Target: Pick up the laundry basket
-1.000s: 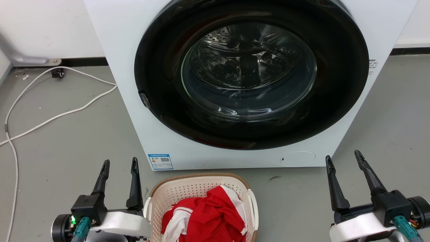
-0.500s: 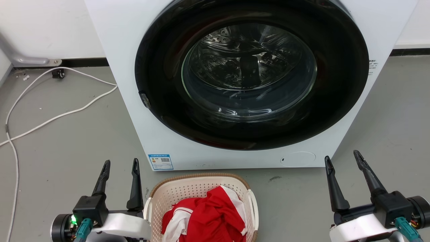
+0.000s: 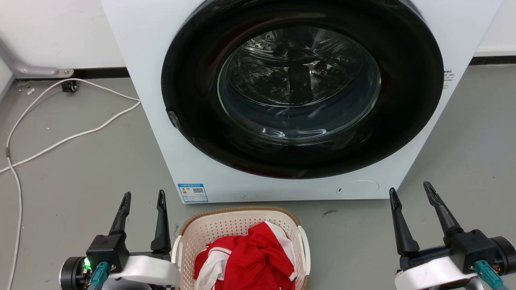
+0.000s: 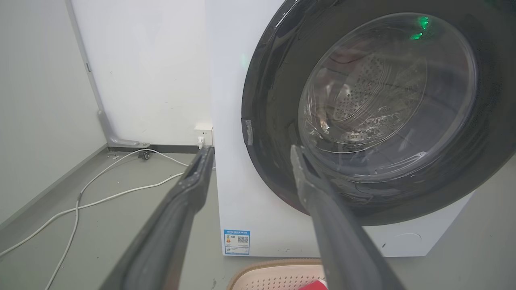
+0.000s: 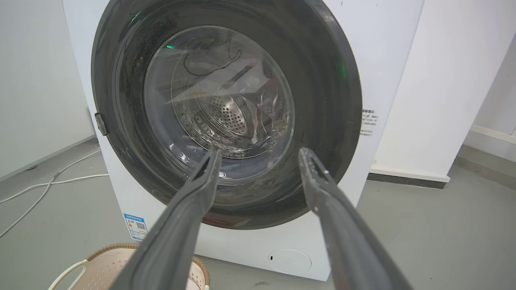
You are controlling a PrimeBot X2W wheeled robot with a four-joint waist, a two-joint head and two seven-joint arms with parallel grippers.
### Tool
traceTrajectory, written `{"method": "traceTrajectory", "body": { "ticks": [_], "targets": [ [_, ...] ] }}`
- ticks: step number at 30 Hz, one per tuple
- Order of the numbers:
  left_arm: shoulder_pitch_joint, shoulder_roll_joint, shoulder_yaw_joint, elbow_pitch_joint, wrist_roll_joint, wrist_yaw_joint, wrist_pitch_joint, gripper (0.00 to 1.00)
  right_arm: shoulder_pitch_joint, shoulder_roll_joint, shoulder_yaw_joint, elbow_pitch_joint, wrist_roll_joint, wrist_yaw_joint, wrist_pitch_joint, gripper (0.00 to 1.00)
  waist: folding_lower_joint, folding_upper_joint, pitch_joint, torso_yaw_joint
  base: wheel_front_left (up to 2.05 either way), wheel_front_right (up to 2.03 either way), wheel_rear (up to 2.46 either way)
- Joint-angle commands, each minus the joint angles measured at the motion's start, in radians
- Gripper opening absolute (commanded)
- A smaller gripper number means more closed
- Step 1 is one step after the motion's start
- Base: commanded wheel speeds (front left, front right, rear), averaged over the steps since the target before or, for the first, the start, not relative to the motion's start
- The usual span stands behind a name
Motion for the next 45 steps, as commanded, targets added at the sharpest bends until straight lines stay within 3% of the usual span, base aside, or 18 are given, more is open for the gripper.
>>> {"method": "traceTrajectory", "body": {
  "ticks": [1, 9, 15, 22, 30, 39, 45],
  "targets": [
    [0.010, 0.003, 0.004, -0.003, 0.006, 0.002, -0.005, 1.00, 0.010, -0.002, 0.003, 0.001, 0.005, 0.000, -0.002, 1.00, 0.0000, 0.0000, 0.001, -0.001, 0.00, 0.00, 0.00],
    [-0.012, 0.003, 0.021, 0.035, 0.007, -0.007, -0.004, 1.00, -0.001, -0.002, 0.018, 0.015, 0.022, 0.000, -0.002, 1.00, 0.0000, 0.0000, 0.020, 0.002, 0.00, 0.00, 0.00],
    [-0.061, 0.003, 0.054, 0.107, 0.004, -0.036, -0.004, 1.00, -0.045, -0.002, 0.065, 0.102, 0.029, 0.000, -0.002, 1.00, 0.0000, 0.0000, 0.075, 0.013, 0.00, 0.00, 0.00],
    [-0.163, 0.031, 0.078, 0.277, 0.013, -0.074, -0.004, 1.00, -0.166, -0.002, 0.149, 0.275, 0.006, 0.000, -0.002, 1.00, 0.0000, 0.0000, 0.177, 0.023, 0.00, 0.00, 0.00],
    [-0.317, 0.076, 0.081, 0.472, 0.007, -0.089, -0.004, 1.00, -0.347, -0.002, 0.244, 0.485, -0.025, 0.000, -0.002, 1.00, 0.0000, 0.0000, 0.306, 0.023, 0.00, 0.00, 0.00],
    [-0.483, 0.125, 0.048, 0.697, -0.018, -0.095, -0.004, 1.00, -0.537, -0.002, 0.360, 0.747, -0.033, 0.000, -0.003, 1.00, 0.0000, 0.0000, 0.448, 0.028, 0.00, 0.00, 0.00],
    [-0.583, 0.137, -0.024, 0.838, -0.066, -0.095, -0.004, 1.00, -0.656, -0.002, 0.399, 0.929, -0.022, 0.000, -0.002, 1.00, 0.0000, 0.0000, 0.528, 0.031, 0.00, 0.00, 0.00]
  ]
}}
